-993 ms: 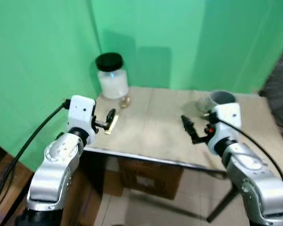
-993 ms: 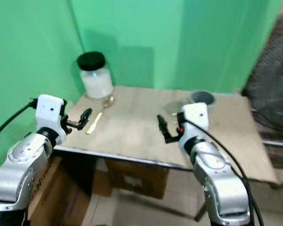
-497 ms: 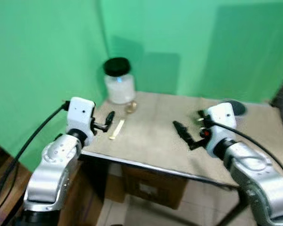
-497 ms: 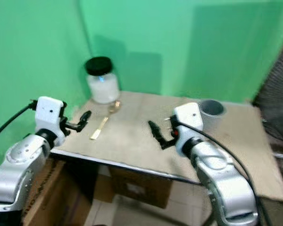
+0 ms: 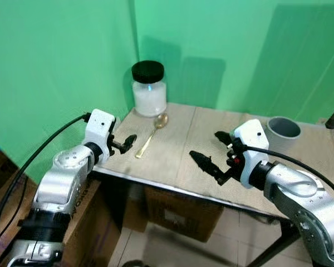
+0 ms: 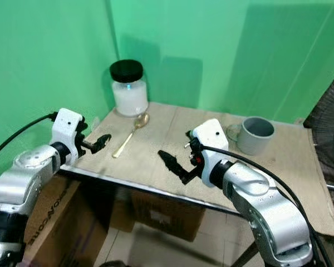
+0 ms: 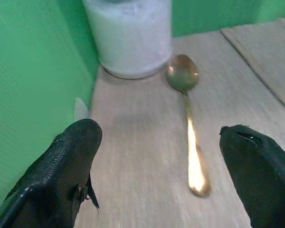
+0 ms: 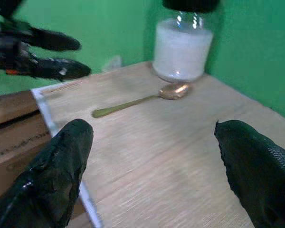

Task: Setting the table

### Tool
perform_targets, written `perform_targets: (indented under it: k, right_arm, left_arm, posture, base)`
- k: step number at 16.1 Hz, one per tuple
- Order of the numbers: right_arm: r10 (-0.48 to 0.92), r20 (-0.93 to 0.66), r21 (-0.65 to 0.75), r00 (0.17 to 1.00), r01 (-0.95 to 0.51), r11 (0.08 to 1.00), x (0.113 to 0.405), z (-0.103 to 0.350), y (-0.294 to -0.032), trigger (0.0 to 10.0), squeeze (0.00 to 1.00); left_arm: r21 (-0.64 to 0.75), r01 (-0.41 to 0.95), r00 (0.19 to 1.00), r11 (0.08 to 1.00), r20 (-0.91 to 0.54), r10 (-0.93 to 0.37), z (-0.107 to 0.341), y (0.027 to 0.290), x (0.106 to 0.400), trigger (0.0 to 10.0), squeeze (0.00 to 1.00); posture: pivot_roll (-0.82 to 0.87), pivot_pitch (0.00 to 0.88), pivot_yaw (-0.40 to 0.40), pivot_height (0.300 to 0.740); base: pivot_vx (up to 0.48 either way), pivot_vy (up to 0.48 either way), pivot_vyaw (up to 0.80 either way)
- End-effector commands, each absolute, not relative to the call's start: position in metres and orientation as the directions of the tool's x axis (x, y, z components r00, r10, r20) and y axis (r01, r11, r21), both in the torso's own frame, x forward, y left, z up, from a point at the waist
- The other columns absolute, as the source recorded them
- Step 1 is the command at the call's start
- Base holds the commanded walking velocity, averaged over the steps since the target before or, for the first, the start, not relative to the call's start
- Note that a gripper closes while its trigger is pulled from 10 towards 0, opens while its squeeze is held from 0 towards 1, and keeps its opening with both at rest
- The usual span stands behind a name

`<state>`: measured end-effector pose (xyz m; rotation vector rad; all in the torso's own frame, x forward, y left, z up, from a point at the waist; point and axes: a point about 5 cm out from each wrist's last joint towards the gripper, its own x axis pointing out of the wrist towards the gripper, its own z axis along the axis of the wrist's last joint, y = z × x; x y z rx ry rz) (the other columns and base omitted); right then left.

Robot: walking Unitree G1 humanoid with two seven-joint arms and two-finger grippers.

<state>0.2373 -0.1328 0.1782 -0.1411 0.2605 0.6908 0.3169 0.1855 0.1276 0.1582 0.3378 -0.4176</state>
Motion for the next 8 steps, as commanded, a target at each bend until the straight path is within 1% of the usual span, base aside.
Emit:
perform_targets:
  k: [1, 2, 3, 4, 5, 8]
  right_arm:
    - [0.666, -0.295, -0.058, 0.685, -0.709, 0.703, 0.235, 0.185, -0.129, 10.0, 0.00]
    - [0.700, -0.314, -0.065, 0.641, -0.751, 0.657, 0.232, 0.187, -0.128, 10.0, 0.00]
    - [0.711, -0.320, -0.068, 0.626, -0.764, 0.641, 0.231, 0.188, -0.128, 10.0, 0.00]
    - [0.738, -0.334, -0.072, 0.587, -0.796, 0.600, 0.229, 0.191, -0.127, 10.0, 0.00]
    - [0.752, -0.340, -0.074, 0.565, -0.813, 0.577, 0.228, 0.193, -0.127, 10.0, 0.00]
    - [0.757, -0.348, -0.080, 0.553, -0.822, 0.563, 0.228, 0.194, -0.127, 10.0, 0.00]
  left_arm:
    - [0.050, 0.473, 0.825, 0.880, -0.375, -0.422, 0.128, 0.185, 0.330, 10.0, 0.00]
    - [0.037, 0.518, 0.791, 0.855, -0.401, -0.462, 0.126, 0.180, 0.338, 10.0, 0.00]
    - [0.043, 0.531, 0.782, 0.846, -0.411, -0.470, 0.126, 0.179, 0.341, 10.0, 0.00]
    - [0.068, 0.571, 0.757, 0.818, -0.430, -0.492, 0.124, 0.174, 0.349, 10.0, 0.00]
    - [0.065, 0.588, 0.742, 0.806, -0.440, -0.506, 0.123, 0.169, 0.356, 10.0, 0.00]
    - [0.125, 0.595, 0.741, 0.794, -0.467, -0.482, 0.120, 0.160, 0.369, 10.0, 0.00]
  posture:
    - [0.04, 0.000, 0.021, 0.740]
    - [0.04, 0.000, 0.021, 0.740]
    - [0.04, 0.000, 0.021, 0.740]
    - [0.03, 0.000, 0.023, 0.740]
    - [0.02, 0.000, 0.026, 0.740]
    - [0.01, 0.000, 0.028, 0.740]
  base:
    - [0.000, 0.000, 0.00]
    - [0.000, 0.000, 0.00]
    - [0.000, 0.000, 0.00]
    - [0.000, 0.000, 0.00]
    - [0.000, 0.000, 0.00]
    - [0.000, 0.000, 0.00]
